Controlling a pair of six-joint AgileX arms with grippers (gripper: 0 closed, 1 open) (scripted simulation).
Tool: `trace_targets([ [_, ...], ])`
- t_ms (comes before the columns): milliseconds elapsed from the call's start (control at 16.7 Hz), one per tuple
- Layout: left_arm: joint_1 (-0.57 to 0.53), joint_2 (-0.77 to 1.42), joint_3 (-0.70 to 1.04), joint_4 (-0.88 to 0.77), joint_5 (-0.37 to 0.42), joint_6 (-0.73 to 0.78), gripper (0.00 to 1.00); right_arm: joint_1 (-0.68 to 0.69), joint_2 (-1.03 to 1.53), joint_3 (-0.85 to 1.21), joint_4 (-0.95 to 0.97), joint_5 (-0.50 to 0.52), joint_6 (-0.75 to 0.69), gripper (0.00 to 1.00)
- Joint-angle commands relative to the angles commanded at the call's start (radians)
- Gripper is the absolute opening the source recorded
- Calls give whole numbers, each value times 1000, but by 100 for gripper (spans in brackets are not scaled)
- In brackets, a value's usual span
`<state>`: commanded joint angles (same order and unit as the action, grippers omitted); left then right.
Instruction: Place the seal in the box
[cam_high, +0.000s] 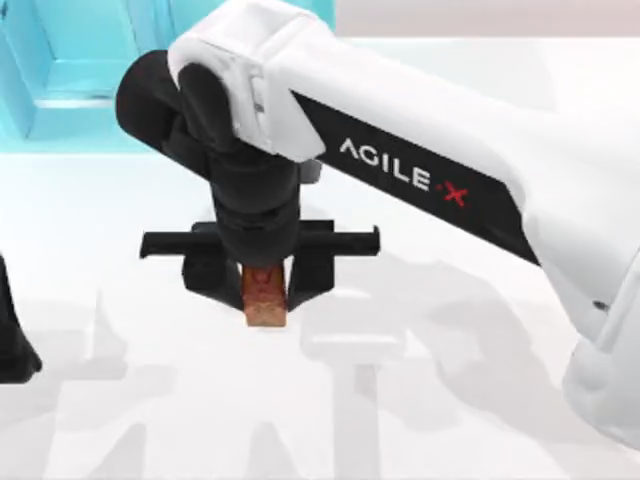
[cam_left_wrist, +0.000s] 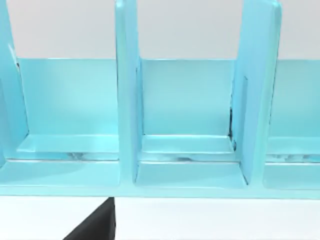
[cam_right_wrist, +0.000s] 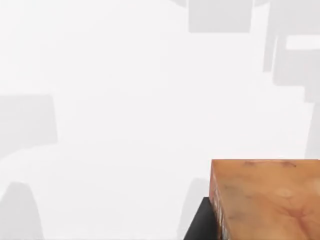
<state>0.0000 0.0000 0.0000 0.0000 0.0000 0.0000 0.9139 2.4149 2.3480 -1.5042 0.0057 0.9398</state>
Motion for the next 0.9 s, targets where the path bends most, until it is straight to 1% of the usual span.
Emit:
trace_targets([
  [300, 0, 0, 0, 0, 0, 0, 100, 0, 1, 4, -3, 0, 0, 0],
  [480, 0, 0, 0, 0, 0, 0, 100, -61, -25, -27, 2, 0, -62, 0],
  [660, 0, 0, 0, 0, 0, 0, 100, -214, -82, -98, 14, 0, -212, 0],
  [900, 0, 0, 0, 0, 0, 0, 100, -525, -195, -244, 37, 1, -525, 0],
])
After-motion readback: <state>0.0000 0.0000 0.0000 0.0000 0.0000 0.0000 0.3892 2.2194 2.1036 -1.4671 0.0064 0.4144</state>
